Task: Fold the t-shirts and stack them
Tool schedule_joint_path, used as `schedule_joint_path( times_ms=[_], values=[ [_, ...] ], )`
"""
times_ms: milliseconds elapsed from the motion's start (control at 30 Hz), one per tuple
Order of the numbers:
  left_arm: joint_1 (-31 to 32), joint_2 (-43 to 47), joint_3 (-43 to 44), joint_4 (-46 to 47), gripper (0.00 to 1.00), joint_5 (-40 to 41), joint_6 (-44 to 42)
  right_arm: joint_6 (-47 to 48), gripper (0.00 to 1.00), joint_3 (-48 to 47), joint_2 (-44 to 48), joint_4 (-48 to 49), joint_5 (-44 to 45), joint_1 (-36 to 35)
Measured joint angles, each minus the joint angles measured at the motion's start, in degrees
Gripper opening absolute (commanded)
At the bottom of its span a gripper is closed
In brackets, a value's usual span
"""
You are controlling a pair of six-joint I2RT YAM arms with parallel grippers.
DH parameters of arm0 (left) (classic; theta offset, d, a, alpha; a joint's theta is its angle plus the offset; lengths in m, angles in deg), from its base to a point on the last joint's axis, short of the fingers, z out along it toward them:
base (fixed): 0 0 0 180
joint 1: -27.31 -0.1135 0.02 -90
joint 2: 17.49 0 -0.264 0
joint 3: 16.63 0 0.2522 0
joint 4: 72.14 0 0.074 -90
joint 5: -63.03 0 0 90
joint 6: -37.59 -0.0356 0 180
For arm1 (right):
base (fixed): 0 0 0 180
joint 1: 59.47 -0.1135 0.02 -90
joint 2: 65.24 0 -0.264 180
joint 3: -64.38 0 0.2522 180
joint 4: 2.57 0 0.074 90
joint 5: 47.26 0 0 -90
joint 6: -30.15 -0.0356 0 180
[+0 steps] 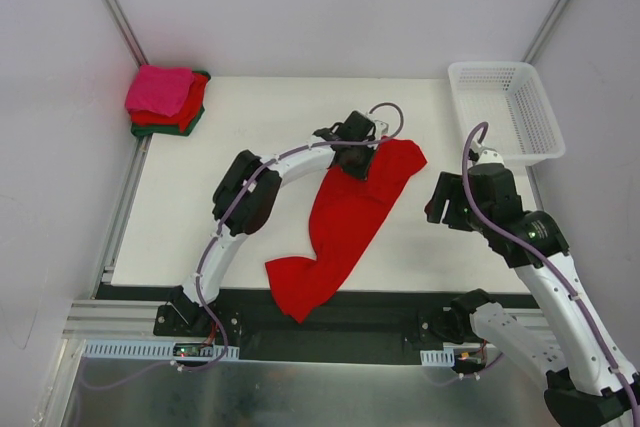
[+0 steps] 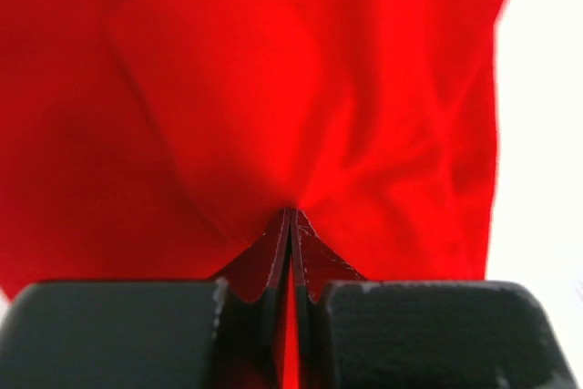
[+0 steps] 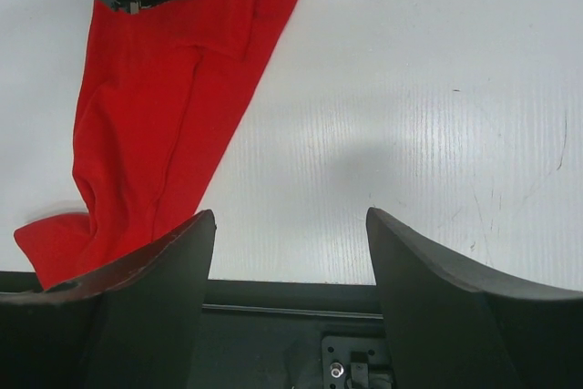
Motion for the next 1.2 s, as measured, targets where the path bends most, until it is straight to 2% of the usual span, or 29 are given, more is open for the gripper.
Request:
schedule_joint_path(
  times_ms=[533,733,933,1200],
  values=[
    [-10.64,-9.64,17.97,-9.77,0.05,-1.86,0.74,-0.90,0.73,0.00,2.25,-2.08,0.42,0.00],
    [-14.16,-10.78,19.28,-11.06,0.00,-4.46,1.51,-0.92,0.73,0.00,2.49,-2.67,1.14,0.00],
    [-15.21,-10.75,19.58,-11.52,0.06,-4.48,0.79,-1.09,0.73,0.00,2.21,-2.67,1.20,0.00],
    [-16.68,-10.67,21.73,-11.89,0.06,-3.50,-0.13,-1.51,0.73,0.00,2.21,-2.71,1.20,0.00]
  ],
)
